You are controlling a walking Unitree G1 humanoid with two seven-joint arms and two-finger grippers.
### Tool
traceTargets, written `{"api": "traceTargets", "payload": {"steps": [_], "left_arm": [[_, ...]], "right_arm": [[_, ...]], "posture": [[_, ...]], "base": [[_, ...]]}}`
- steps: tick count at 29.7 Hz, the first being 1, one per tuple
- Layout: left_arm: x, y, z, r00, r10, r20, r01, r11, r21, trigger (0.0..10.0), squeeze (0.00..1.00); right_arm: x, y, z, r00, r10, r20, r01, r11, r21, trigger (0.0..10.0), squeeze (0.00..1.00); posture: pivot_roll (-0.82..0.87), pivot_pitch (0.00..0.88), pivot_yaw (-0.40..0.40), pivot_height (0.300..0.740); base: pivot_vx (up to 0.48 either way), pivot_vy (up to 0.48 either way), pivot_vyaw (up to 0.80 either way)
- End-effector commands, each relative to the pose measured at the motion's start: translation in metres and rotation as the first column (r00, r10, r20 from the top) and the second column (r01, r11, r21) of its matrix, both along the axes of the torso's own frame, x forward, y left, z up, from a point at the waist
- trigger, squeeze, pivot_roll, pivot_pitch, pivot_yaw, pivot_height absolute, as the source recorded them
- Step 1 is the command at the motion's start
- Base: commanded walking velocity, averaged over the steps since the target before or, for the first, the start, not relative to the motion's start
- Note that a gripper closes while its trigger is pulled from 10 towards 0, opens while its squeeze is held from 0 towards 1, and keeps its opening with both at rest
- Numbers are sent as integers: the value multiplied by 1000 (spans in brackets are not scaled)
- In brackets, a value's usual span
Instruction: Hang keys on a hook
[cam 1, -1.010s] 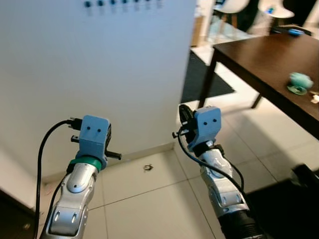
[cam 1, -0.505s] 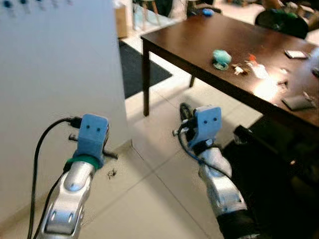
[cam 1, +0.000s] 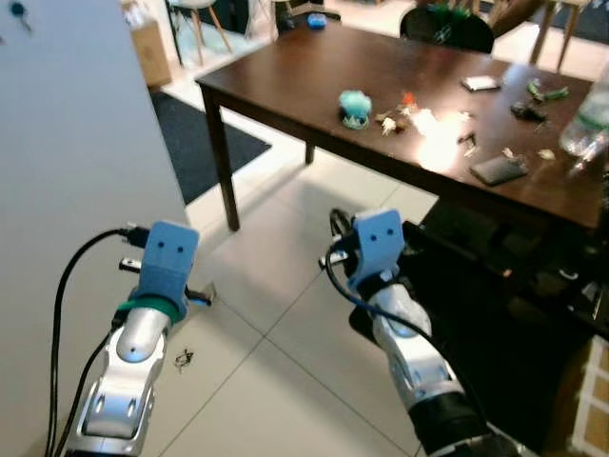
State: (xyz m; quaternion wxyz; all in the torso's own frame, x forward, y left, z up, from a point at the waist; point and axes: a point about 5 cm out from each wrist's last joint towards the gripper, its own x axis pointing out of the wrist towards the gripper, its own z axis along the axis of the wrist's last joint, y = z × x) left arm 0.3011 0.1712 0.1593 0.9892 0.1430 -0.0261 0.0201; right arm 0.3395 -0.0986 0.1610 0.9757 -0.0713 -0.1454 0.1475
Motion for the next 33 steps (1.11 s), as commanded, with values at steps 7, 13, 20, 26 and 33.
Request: {"api": "traceTargets", "payload": {"steps": [7,13,20,26,33], "left_arm": [[10,-4,-3,997,-77,-13,78,997,15,10000,0],[13,-7,2,997,-76,11,76,997,9,10000,0],[10,-8,1,998,-53,13,54,997,-60,10000,0],[9,-11,-1,997,-73,11,73,996,-56,10000,0],[2,-13,-5,995,-94,11,95,994,-56,10000,1000]], "right_arm": [[14,1,8,1000,-1,-14,1,1000,17,10000,0],[13,0,7,1000,-8,-11,8,1000,16,10000,0],[8,4,2,1000,-8,-20,9,999,31,10000,0],[8,5,2,1000,-15,-8,15,1000,27,10000,0],[7,4,-1,999,-34,-4,34,999,32,10000,725]], "posture": [[-74,0,96,740],[-78,0,93,740],[-88,5,98,740],[-89,6,101,740],[-86,6,101,740]], "base": [[0,0,-800],[0,0,-800],[0,0,-800],[0,0,0],[0,0,0]]}}
